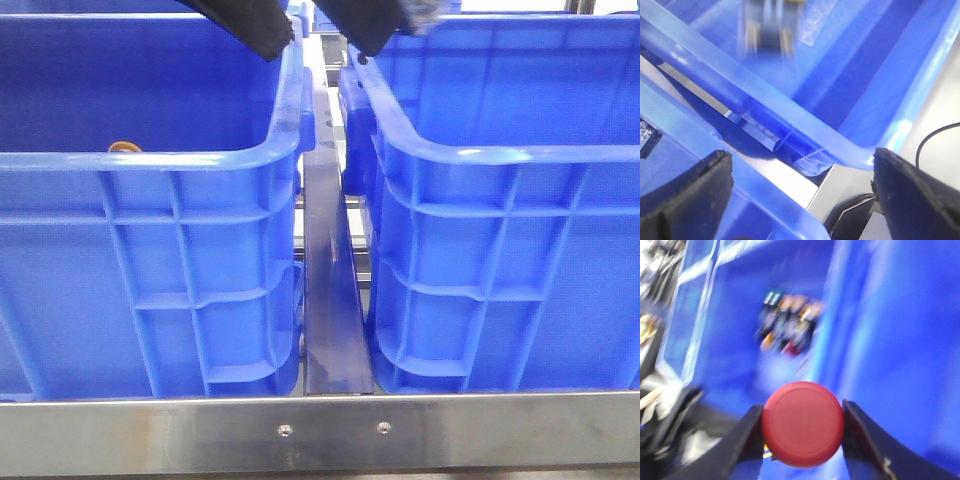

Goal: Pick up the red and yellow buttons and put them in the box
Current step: 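Lower the red button into the empty crate and open the right gripper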

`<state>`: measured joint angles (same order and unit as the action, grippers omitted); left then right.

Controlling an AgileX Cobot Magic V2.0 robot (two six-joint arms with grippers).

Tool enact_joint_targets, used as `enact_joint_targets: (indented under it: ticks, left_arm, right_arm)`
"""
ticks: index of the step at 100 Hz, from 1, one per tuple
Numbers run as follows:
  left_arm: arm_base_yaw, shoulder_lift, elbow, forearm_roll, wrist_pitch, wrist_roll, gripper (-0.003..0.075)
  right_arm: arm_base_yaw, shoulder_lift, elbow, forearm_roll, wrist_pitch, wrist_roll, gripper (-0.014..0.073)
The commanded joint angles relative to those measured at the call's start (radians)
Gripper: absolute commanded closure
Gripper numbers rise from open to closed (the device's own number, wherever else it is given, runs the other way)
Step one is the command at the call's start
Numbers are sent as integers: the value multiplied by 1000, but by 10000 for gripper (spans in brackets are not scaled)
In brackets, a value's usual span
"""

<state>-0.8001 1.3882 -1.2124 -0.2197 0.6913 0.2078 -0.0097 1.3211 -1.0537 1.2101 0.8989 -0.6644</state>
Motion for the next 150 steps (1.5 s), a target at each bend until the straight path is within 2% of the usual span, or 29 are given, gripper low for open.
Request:
enact_joint_targets:
  ticks: [1, 22, 79, 122, 150]
  left_arm:
    - [-7, -31, -29, -20, -50, 3, 174]
    - [-7, -31, -29, -20, -50, 3, 174]
    - [-7, -31, -29, -27, -50, 3, 174]
    - [-7, -31, -29, -27, -54, 3, 174]
    - [-7, -31, -29, -27, -58, 3, 174]
  right_arm:
    - [-41, -30, -36, 66, -46, -110, 393]
    - [-52, -18, -36, 57, -219, -319, 393]
    - [-49, 230, -45, 99, -583, -590, 393]
    - [-21, 453, -190, 122, -618, -593, 393]
    - [-21, 479, -190, 122, -618, -599, 388]
